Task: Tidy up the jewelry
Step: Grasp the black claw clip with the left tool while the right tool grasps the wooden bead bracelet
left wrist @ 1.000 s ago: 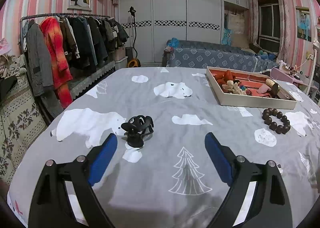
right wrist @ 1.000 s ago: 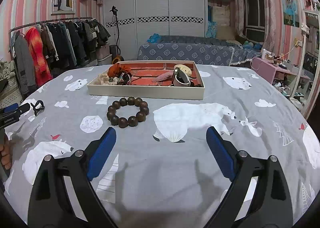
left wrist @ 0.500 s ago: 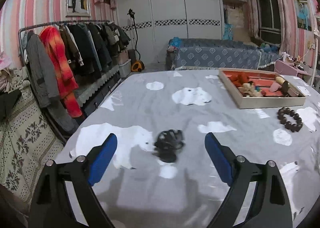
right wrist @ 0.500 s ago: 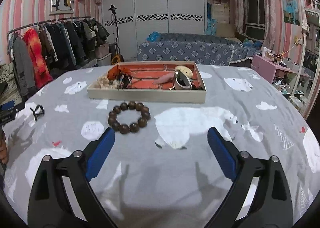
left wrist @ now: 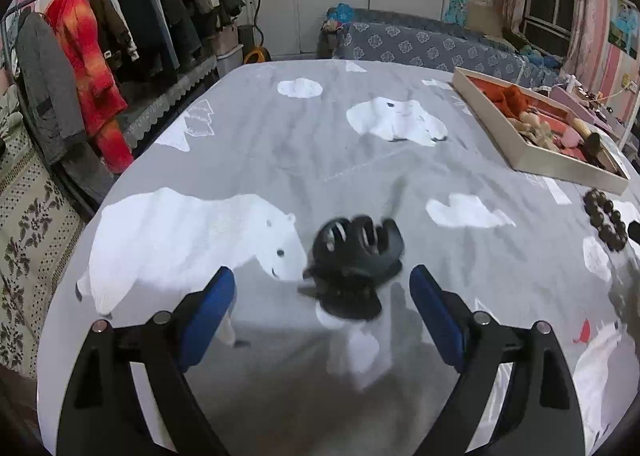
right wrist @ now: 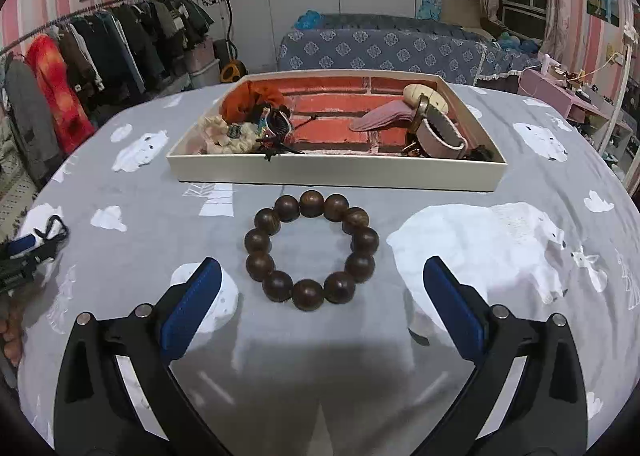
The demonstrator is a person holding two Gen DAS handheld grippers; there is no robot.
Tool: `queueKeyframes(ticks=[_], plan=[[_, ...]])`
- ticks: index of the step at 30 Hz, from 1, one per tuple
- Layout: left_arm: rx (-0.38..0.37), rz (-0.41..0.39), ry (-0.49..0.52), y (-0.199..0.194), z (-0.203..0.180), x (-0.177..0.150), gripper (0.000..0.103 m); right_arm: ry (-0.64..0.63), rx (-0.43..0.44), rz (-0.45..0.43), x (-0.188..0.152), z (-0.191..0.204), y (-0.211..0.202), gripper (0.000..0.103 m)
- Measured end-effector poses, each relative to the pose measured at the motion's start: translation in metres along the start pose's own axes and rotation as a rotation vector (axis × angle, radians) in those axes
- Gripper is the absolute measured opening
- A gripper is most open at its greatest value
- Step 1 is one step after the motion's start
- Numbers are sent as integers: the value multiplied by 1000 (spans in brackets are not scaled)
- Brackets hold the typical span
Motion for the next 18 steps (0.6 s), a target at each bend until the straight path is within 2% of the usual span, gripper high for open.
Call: queueKeyframes(ticks=[4, 7, 10, 13, 14, 15, 17, 18], plan=[[-1, 15, -6, 11, -1, 4, 87, 64, -104, 7, 5, -35, 13, 98], [-4, 29, 1, 20, -4, 7, 87, 57, -148, 30, 9, -52, 25, 96], [-27, 47, 7, 27, -11, 9, 87, 3, -153, 72, 8, -50, 40, 83], [-43, 73, 34, 36, -18, 9, 85, -42, -127, 139, -1, -41, 55, 65], [-46, 73, 48, 37, -22, 10, 77, -47, -127, 138, 0, -40, 56, 65], [-48, 69, 63, 37, -25, 10, 74, -52, -124, 143, -1, -39, 57, 64], [-52, 53, 88, 36, -31, 11, 56, -70, -106, 140, -1, -35, 56, 53], [-52, 46, 95, 36, -33, 12, 51, -78, -95, 138, -2, -33, 56, 49]])
Point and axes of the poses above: each gripper's, at about its wrist camera, not at the fingertips, and y roughly the way its jaws point, z to its left, x to its top, the point moved 10 cm from there along y, roughly the way its jaws point, and after that the axes turned 7 degrees about -z, right-handed, at the moved point
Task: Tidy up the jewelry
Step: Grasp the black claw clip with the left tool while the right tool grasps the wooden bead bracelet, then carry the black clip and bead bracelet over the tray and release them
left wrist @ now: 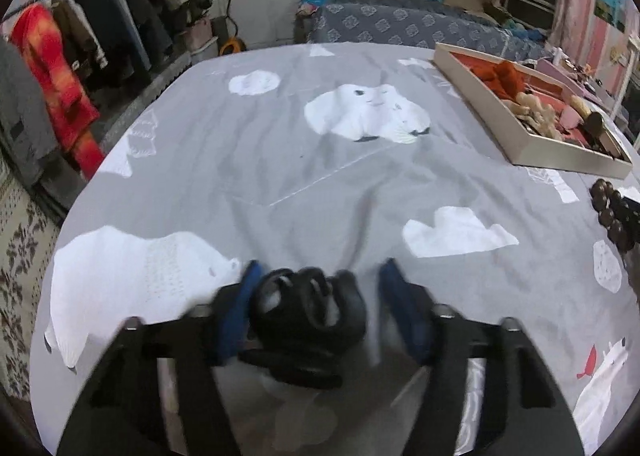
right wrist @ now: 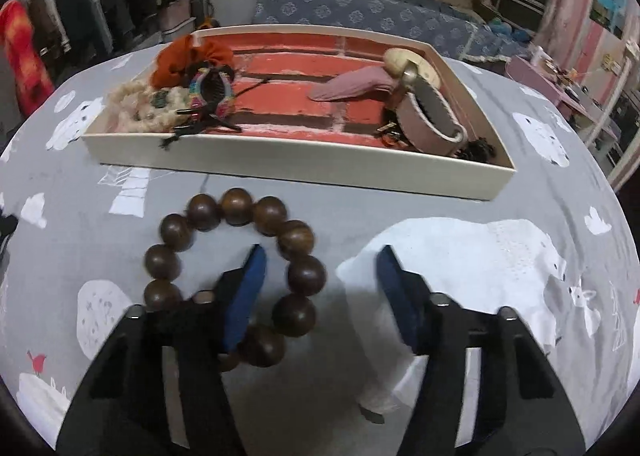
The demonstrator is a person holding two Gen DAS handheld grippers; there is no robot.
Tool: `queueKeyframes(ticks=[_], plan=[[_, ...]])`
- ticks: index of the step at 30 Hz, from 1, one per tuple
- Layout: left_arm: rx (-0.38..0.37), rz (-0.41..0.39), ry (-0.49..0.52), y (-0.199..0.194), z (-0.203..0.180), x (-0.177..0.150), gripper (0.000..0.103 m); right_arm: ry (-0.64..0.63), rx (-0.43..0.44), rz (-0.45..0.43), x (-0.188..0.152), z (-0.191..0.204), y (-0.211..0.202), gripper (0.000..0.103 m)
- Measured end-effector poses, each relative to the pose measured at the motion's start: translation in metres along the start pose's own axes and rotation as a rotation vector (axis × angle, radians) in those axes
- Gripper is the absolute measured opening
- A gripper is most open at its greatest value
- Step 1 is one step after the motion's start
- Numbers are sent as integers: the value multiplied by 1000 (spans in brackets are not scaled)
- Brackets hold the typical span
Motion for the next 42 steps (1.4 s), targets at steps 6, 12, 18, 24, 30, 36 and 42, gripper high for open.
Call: queueKeyframes(ticks=[6, 12, 18, 24, 30, 36, 42], plan=[[17, -25, 1, -7, -3, 2, 46, -23, 69, -14, -1, 17, -8, 19], [15, -72, 26, -25, -23, 12, 46, 38, 129, -81, 2, 12, -34, 19], [-14, -151, 42, -55, -58, 41, 46, 53, 163, -213, 29, 2, -88, 19], [-40, -203, 51, -76, -102, 60, 46, 50, 153, -325, 45, -24, -142, 19], [-58, -248, 72, -90, -150, 71, 46, 91, 146, -364, 37, -63, -168, 19], [-59, -282, 87, -103, -187, 81, 46, 123, 134, -381, 27, -92, -178, 19], [-61, -303, 98, -113, -211, 90, 46, 146, 128, -396, 21, -112, -183, 19]])
Point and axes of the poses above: each gripper's, at about its wrist camera, not at the fingertips, and y roughly the way its jaws point, z to its left, x to its top, the point moved 10 cm from there along y, roughly the way its jaws point, and after that the axes turned 7 degrees about -z, right-handed, at the moved point
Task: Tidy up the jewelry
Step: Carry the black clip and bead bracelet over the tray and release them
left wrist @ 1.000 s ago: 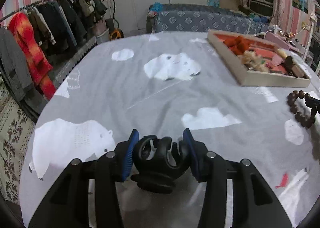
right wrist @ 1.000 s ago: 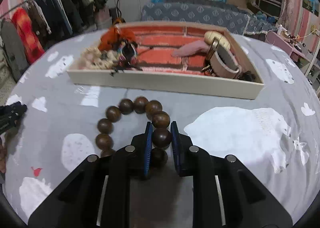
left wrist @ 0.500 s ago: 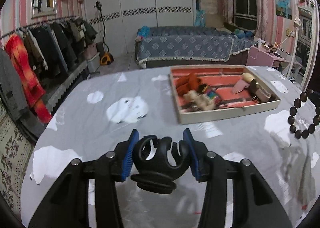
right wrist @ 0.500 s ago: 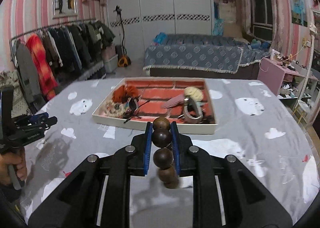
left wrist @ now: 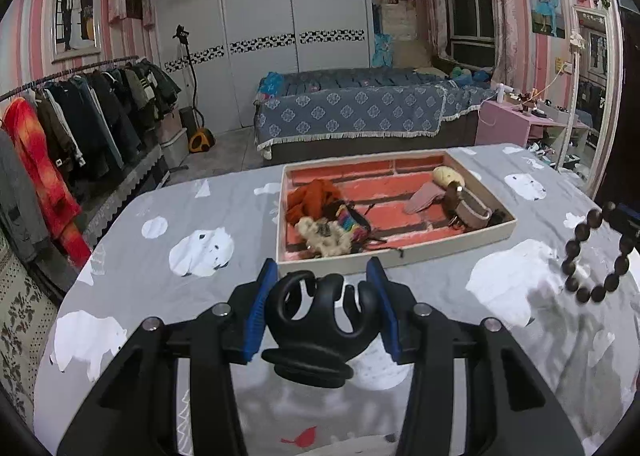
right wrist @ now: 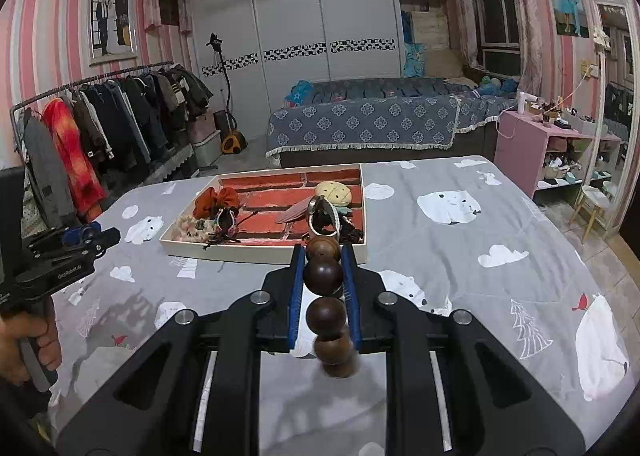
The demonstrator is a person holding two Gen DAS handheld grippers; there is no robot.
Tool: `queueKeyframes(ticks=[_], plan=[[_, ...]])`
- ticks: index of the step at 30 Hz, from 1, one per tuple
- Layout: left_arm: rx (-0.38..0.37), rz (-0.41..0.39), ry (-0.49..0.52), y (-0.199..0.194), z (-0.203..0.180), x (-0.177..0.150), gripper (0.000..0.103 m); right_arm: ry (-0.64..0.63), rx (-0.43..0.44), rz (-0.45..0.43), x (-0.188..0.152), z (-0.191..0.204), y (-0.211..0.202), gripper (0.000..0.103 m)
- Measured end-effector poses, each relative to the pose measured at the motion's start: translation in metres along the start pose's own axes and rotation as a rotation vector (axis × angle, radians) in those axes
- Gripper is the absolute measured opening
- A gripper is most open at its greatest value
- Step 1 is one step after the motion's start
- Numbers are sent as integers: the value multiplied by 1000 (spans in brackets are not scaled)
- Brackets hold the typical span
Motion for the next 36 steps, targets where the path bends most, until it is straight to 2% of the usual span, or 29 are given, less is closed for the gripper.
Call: queueKeyframes(ticks=[8, 17, 21, 25, 36], plan=[[-31, -19, -33, 8, -16, 17, 46, -26, 16, 8, 1, -4, -1, 19], [-63, -55, -67, 38, -21, 53, 46, -69, 1, 4, 28, 3, 25, 19], [-68, -88, -89, 55, -16, 76, 46, -83, 7, 1, 49, 13, 50, 19], [-61, -112, -83, 73, -10, 92, 46, -62, 52, 3, 72, 24, 82, 19], [-36, -91, -131, 147, 10, 110, 46, -82, 113, -9, 98, 59, 182, 19]])
Point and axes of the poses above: each gripper's, at about its wrist camera, not at the fingertips, and y roughly the way its jaws point, z to its left, x to its top, the point moved 10 cm from there along y, roughly the way its jaws point, and after that the axes turned 7 degrees about -z, right-handed, at the moved point
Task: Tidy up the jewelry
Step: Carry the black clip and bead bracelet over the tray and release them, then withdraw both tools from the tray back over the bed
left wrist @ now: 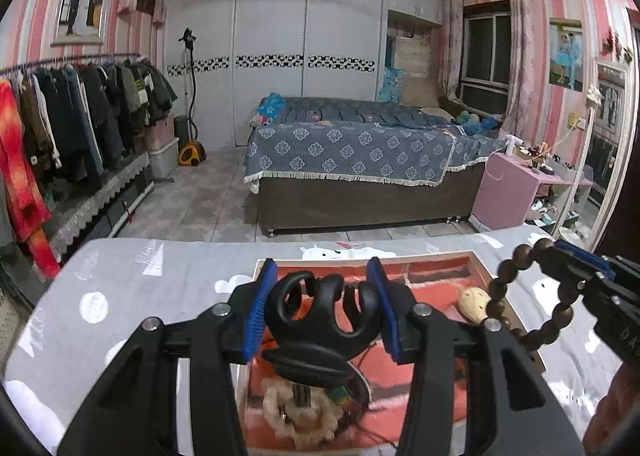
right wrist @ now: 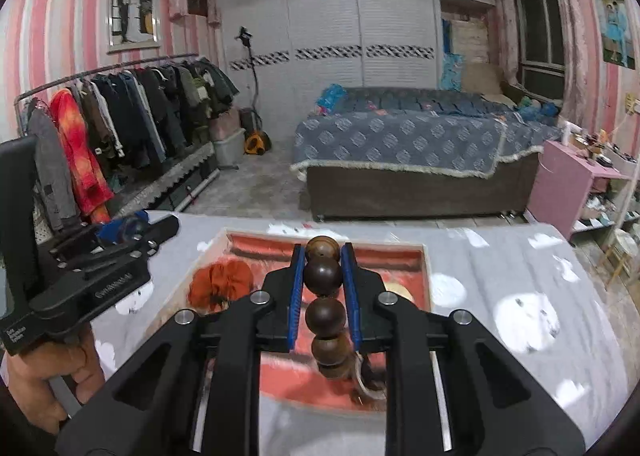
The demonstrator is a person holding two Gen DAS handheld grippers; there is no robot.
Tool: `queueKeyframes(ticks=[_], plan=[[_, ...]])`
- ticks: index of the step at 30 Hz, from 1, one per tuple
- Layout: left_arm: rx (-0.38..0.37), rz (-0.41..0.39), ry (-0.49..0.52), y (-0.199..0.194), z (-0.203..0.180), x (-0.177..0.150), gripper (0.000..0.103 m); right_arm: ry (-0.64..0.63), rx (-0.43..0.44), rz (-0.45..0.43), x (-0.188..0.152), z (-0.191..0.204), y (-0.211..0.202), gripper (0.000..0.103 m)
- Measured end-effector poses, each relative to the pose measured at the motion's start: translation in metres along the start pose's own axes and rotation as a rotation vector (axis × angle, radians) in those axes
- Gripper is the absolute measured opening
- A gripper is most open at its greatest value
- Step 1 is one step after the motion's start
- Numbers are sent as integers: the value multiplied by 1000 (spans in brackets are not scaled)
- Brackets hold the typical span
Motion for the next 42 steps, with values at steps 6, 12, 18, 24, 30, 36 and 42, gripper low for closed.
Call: queueKeyframes(ticks=[6, 12, 18, 24, 30, 36, 42], plan=[[-3, 51, -4, 38, 1, -28, 46, -10, -23, 32, -16, -10, 45, 19], [-14, 109, 17, 58, -11, -62, 46, -28, -86, 112, -51, -25, 75, 19], [-15, 155, -2, 72, -5, -78, 46, -56, -140, 132, -66, -30, 82, 19], [-2, 163, 2, 77, -3, -86, 47, -78, -186, 134, -71, -38, 83, 20], [-2, 156, -14, 78, -2, -83, 68, -58, -201, 135, -73, -47, 81, 31], [-29, 141, -52, 65, -1, -67, 82, -56, -203, 93, -58, -51, 65, 52], [24, 32, -6, 14, 14, -16, 97, -77, -214, 14, -22, -48, 24, 71]])
Point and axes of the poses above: each gripper's, at about its wrist camera, not at the fingertips, and y roughly the way its jaws point, z to its left, x to its top, the point moved 10 cm from there along y, roughly the way its jaws point, and after that the axes turned 7 degrees about -z, right-handed, at the moved point
